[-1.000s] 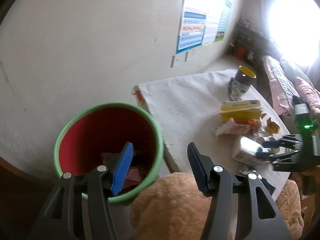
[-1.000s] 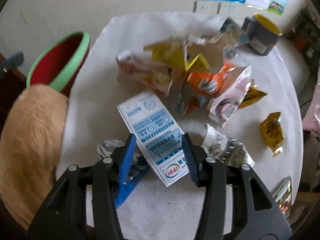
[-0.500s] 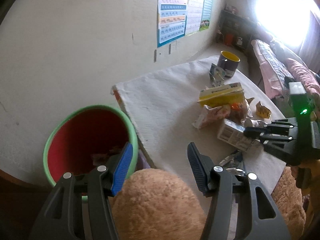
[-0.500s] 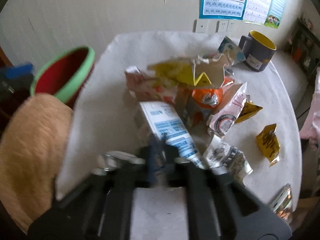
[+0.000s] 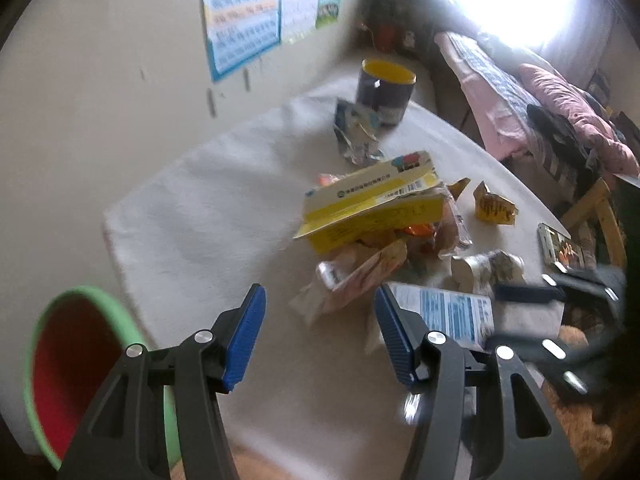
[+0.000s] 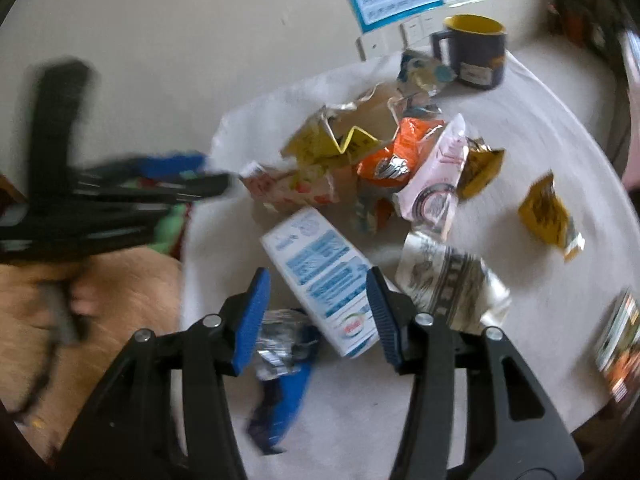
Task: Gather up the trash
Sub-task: 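Move both open grippers back over the remaining trash on the table, then grasp the strawberry-print wrapper with the left gripper while the right grasps the white milk carton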
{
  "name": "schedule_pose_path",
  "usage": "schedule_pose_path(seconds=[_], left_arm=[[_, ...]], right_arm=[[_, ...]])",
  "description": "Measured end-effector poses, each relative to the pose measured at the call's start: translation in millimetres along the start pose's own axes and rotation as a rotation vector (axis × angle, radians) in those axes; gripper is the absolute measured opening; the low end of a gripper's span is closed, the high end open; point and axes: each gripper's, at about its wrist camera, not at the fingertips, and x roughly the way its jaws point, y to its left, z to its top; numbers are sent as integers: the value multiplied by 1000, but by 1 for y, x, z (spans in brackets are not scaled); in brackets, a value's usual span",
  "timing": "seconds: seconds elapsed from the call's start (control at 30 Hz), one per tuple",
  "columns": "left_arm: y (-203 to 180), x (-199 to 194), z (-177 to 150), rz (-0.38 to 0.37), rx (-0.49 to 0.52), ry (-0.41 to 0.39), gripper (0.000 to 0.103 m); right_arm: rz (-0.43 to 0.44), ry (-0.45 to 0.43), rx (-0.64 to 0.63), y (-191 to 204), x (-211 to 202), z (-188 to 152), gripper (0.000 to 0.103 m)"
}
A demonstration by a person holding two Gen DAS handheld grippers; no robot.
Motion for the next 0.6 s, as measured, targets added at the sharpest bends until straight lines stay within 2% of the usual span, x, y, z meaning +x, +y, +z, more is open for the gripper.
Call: schedule_pose_path(seconds=[0.1, 0.23, 0.43, 0.47, 0.5, 0.53, 0.6], left_arm=[[-2, 29, 7, -42, -22, 63, 53], [-6, 50, 6, -87, -48, 117, 49], [-5, 40, -3, -89, -48, 85, 40], [-5, 33, -6, -91, -52, 71, 37], [-4, 26, -10, -92, -56, 62, 27], [-2, 21, -11, -88, -60, 59, 26], [0, 7, -19, -51, -81, 46, 26]], right_arm=[[42, -36, 71, -3, -9, -11, 53], [51, -21, 114, -11, -7, -21, 53], [54, -6, 116, -15, -3, -22, 53], [56, -8, 109, -15, -4, -21, 53], [57, -8, 98, -14, -4, -19, 53], [55, -7, 86, -13, -4, -17, 58], [41, 8, 46, -10, -2, -10, 61]])
